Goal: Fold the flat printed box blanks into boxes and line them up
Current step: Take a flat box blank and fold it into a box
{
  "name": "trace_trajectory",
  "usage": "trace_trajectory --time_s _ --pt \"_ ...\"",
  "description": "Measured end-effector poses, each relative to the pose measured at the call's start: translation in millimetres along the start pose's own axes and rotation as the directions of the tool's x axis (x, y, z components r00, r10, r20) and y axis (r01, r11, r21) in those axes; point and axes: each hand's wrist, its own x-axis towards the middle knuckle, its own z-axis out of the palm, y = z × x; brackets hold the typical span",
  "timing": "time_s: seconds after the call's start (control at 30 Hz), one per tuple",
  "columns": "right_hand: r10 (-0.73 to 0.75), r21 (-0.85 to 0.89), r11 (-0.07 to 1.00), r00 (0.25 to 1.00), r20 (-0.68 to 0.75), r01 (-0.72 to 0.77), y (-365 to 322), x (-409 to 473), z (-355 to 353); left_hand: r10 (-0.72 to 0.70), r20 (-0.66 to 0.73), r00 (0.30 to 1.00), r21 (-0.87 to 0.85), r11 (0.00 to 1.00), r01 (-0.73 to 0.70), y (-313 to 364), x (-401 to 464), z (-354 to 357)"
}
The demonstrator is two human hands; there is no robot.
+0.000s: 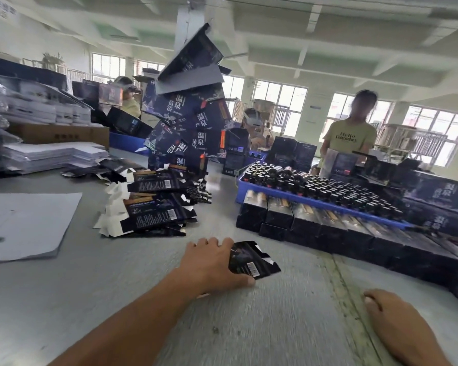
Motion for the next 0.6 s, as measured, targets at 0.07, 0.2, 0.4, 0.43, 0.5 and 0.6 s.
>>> trace_trajectory --time_s 0.07,0.2,0.4,0.43,0.5,0.6 --pt "0.011 -0.018 1.0 1.0 0.007 -0.011 -1 -2 -1 0.015 -0.026 1.0 0.014 1.0 -0.015 2 0 -1" --pt "0.015 -0.034 0.999 0.999 0.031 -0.014 -5 -5 -7 0.104 -0.141 0.985 0.078 0.993 -0.094 11 0 -3" --pt "0.042 0.394 0.918 0.999 0.029 -0.05 -29 -13 -34 0.29 -0.353 0.889 0.113 0.957 -0.267 26 -5 -1" --pt "0.037 0.489 0.871 0.999 0.037 -0.05 -39 -18 -38 0.304 -0.38 0.873 0.114 0.953 -0.282 29 -7 -3" --pt "0.002 0.644 0.764 0.998 0.067 -0.045 -57 -31 -43 0.329 -0.419 0.846 0.107 0.943 -0.314 33 -12 -5" --pt "-0.059 0.754 0.657 0.997 0.057 -0.004 -75 -51 -43 0.381 -0.463 0.8 0.068 0.915 -0.397 40 -21 -5"
